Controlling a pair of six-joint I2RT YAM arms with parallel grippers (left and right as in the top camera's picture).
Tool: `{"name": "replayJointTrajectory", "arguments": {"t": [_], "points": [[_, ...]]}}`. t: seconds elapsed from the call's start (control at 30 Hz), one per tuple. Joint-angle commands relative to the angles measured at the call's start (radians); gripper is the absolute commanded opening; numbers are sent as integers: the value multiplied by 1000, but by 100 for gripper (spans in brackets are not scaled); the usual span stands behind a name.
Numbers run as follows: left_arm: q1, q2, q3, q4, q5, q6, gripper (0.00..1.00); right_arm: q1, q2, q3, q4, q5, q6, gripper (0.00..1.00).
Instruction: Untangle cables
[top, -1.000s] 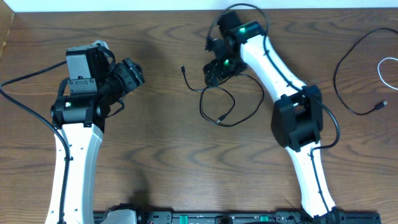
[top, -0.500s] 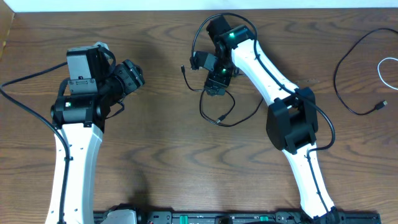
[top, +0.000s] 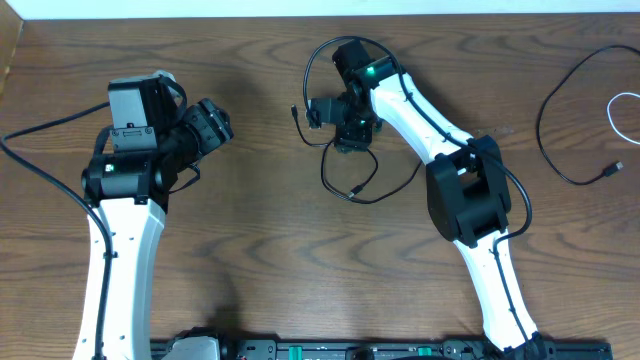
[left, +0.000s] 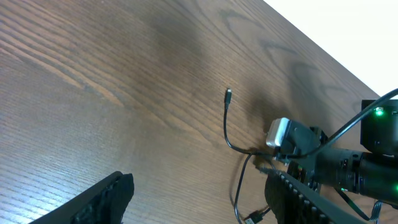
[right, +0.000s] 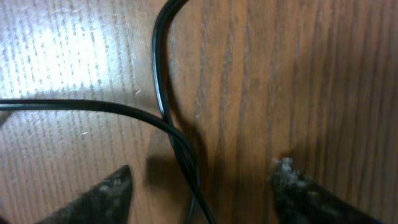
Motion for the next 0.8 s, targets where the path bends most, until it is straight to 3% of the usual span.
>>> {"name": "replayJointTrajectory", "arguments": {"t": [0.0,0.27,0.33,0.4,0.53,0.77], "points": [[4,2,13,-7,-13,17,74,-2,14,-8,11,-32,32,62],[4,2,13,-36,-14,17,73,-2,14,-100,43,-63,53,52],[4,2,13,-43,-14,17,74,-2,14,-132,59,-63,53,46],[4,2,13,-49,-14,17,74,-3,14,-161,68,-63,54,37],[4,2,13,-57,-14,17,74,-3,14,-200,61,-62,69,1],[4,2,13,-57,-14,17,74,-3,5,-198,60,-44,295,1]]}}
